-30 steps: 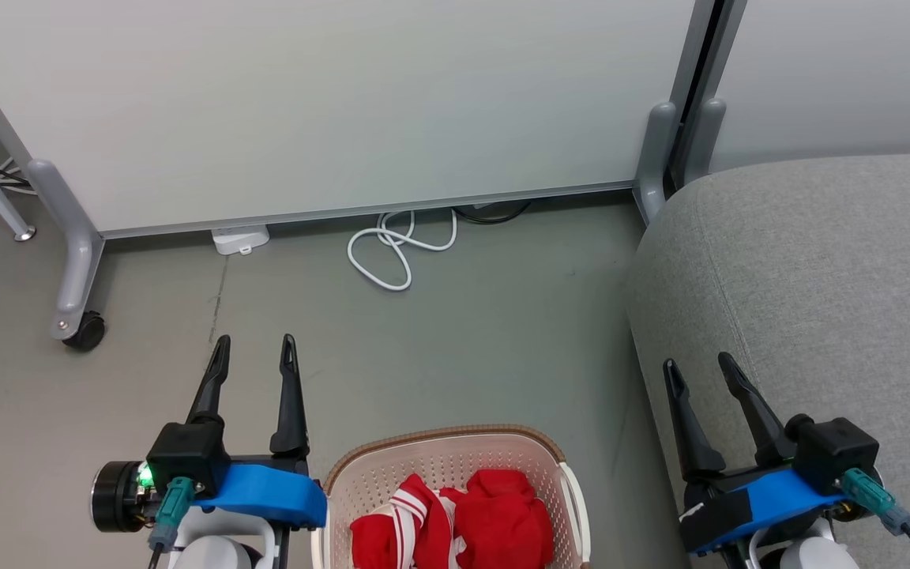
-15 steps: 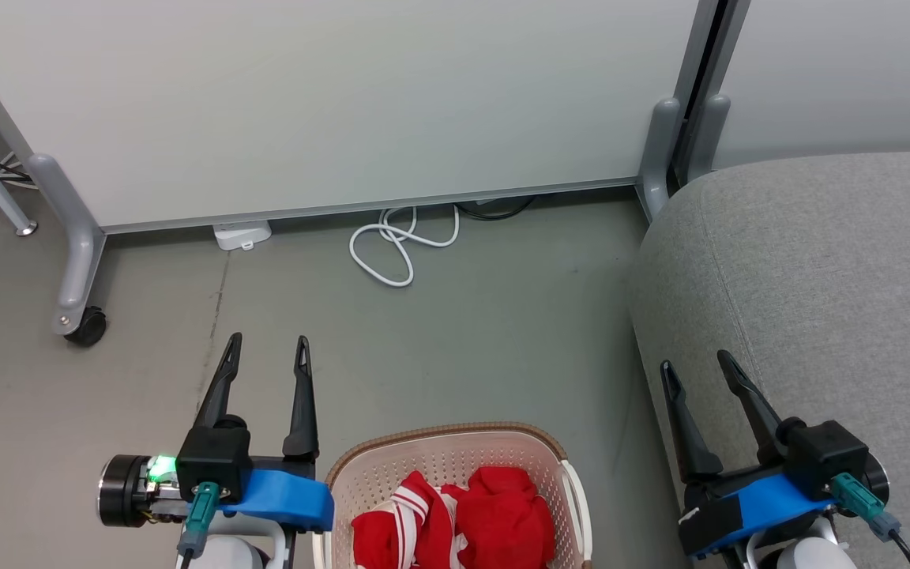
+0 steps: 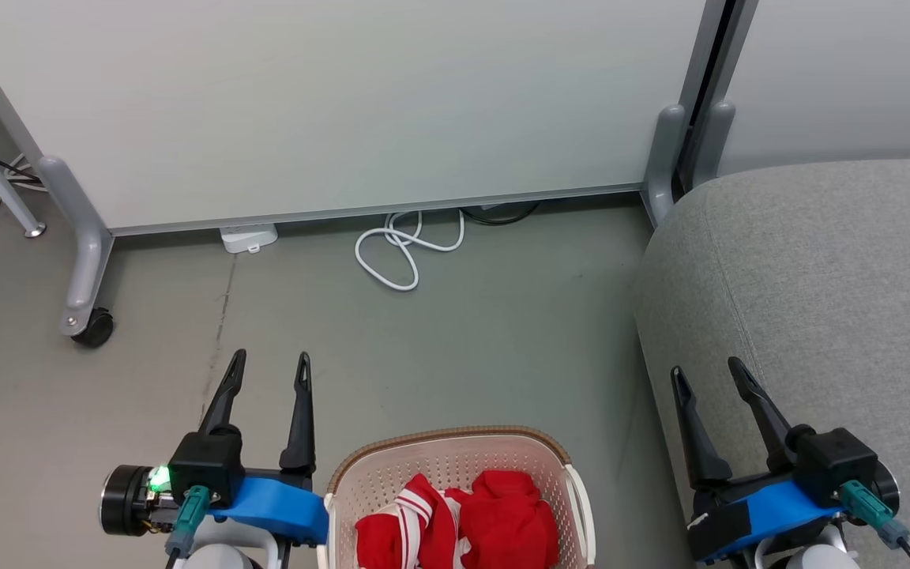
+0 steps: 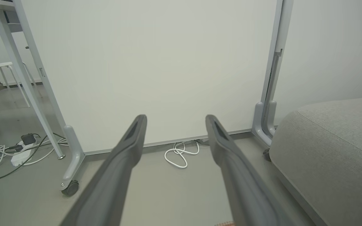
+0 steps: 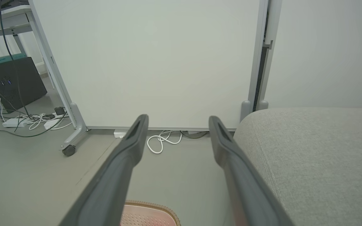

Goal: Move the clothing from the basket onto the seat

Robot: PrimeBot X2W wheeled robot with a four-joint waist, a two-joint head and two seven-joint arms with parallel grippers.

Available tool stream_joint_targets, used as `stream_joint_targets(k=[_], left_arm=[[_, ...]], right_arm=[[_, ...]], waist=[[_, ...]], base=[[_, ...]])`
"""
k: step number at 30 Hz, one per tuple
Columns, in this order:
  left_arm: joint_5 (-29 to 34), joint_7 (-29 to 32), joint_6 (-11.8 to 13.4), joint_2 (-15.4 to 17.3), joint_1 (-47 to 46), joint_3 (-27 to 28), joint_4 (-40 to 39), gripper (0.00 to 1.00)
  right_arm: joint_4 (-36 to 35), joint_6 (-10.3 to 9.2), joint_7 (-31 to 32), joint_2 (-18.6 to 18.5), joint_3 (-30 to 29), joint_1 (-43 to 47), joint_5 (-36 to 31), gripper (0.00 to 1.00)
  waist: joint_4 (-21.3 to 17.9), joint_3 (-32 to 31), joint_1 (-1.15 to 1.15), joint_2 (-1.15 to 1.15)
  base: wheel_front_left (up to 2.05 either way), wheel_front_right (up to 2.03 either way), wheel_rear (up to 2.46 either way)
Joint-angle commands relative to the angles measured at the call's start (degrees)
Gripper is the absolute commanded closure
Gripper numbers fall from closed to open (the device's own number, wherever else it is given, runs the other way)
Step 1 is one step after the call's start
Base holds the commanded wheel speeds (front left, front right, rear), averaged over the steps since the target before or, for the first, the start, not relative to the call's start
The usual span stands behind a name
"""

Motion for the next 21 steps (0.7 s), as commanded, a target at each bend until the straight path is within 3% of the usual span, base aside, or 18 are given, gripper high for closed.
stream_joint_targets(k=[1,10,21], left_arm=[[-0.5,-0.28,-0.54,0.22,-0.1,0.35,0.66,0.0],[-0.85,0.9,-0.6,0.88,-1.0,0.27,4.66,0.0],[-1.24,2.02,0.38,1.48,-0.89,-0.08,3.83,0.0]], right_arm=[[-0.12,0.03,-0.22,-0.34,-0.29,0.66,0.55,0.0],[-0.37,0.03,-0.21,-0.34,-0.99,1.49,1.02,0.0],[-0.68,0.03,-0.21,-0.34,-0.94,2.01,1.26,0.0]], waist=[[0.13,-0.1,0.0,0.0],[0.64,-0.78,0.0,0.0],[0.52,-0.91,0.0,0.0]], base=[[0.0,0.0,0.0],[0.0,0.0,0.0],[0.0,0.0,0.0]])
